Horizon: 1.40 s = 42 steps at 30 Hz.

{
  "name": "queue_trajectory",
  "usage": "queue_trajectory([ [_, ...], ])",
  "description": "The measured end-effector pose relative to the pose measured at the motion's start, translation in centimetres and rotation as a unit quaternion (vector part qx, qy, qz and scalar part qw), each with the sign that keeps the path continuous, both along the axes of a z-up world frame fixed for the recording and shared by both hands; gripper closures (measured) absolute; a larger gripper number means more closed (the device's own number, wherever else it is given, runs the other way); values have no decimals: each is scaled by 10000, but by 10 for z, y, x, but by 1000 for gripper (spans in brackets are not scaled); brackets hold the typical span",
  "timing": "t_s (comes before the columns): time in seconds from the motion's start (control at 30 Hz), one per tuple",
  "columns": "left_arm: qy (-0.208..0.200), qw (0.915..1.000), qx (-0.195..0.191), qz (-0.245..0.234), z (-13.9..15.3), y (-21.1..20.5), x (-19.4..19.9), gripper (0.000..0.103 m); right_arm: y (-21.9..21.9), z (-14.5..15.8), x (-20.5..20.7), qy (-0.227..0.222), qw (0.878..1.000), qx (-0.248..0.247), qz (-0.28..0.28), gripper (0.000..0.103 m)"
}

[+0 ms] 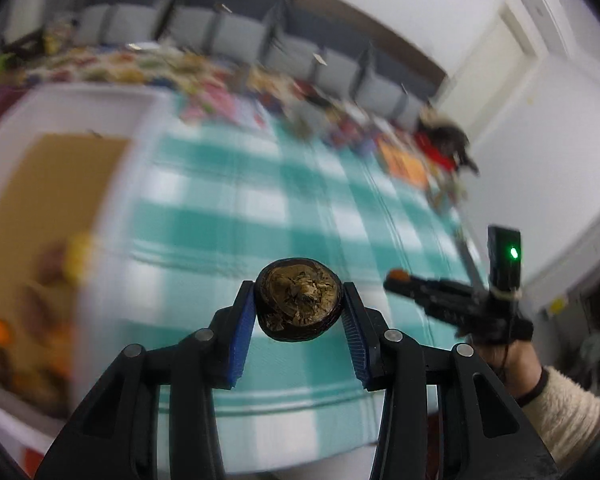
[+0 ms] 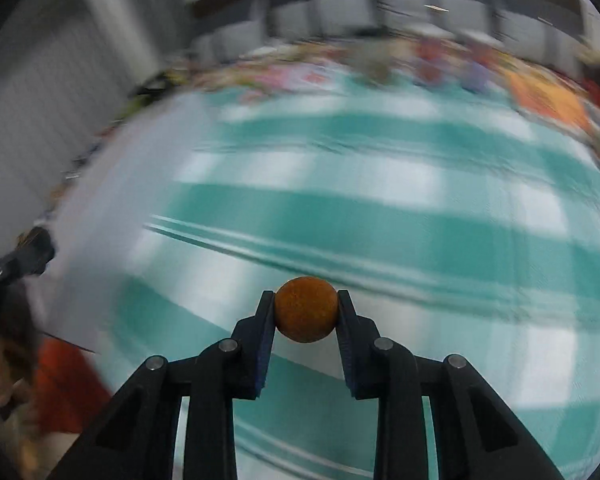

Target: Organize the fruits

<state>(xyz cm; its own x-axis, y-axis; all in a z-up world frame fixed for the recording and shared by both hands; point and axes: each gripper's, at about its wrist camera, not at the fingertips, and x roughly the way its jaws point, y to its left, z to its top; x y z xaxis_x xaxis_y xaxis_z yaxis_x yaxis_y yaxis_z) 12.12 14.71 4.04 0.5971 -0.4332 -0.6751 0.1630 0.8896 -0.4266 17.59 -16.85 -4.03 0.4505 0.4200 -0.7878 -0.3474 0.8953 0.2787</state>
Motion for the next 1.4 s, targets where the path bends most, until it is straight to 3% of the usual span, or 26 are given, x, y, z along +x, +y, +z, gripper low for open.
queue_trajectory([
  [0.1,65,9973,208,704,12,78,15,60,79,34,8,-64,9964,275,800,74],
  [0.23,620,9823,821,1567,-23,161,40,60,198,55,9,156,9798,479,1933,74],
  [0.33,1120,9696,1024,1918,-61,199,50,60,273,46,5,423,9667,301,2505,73],
  [0.5,1628,9587,1130,2039,-97,216,60,58,349,4,0,764,9543,-524,2842,73],
  [0.53,1655,9572,1175,2063,-101,216,61,50,357,-3,1,778,9533,-668,2840,70],
  [0.57,1638,9572,1179,2075,-99,217,56,35,362,-8,0,753,9532,-795,2817,61],
  [0.6,1592,9570,1187,2115,-97,217,54,27,365,-12,4,700,9541,-907,2767,51],
  [0.63,1493,9567,1212,2184,-93,217,51,22,365,-12,8,629,9565,-942,2690,28],
  [0.67,1351,9573,1241,2236,-86,218,47,22,365,-8,12,548,9594,-903,2614,16],
  [0.83,640,9549,1638,2394,-42,211,26,22,346,40,18,-30,9703,-682,2320,12],
  [0.93,126,9457,2050,2519,-9,194,6,15,329,70,14,-319,9739,-571,2175,8],
  [1.03,-133,9317,2395,2727,14,176,-11,11,317,87,9,-355,9758,-483,2104,6],
  [1.07,-64,9263,2469,2846,21,170,-19,9,314,89,7,-374,9760,-480,2093,6],
  [1.17,97,9283,2244,2964,26,167,-30,9,302,99,-6,-467,9761,-484,2068,6],
  [1.27,169,9206,2094,3290,23,165,-48,10,295,102,-16,-515,9764,-524,2029,6],
  [1.4,512,9184,2336,3151,9,160,-52,10,293,98,-26,-385,9768,-574,2026,6],
])
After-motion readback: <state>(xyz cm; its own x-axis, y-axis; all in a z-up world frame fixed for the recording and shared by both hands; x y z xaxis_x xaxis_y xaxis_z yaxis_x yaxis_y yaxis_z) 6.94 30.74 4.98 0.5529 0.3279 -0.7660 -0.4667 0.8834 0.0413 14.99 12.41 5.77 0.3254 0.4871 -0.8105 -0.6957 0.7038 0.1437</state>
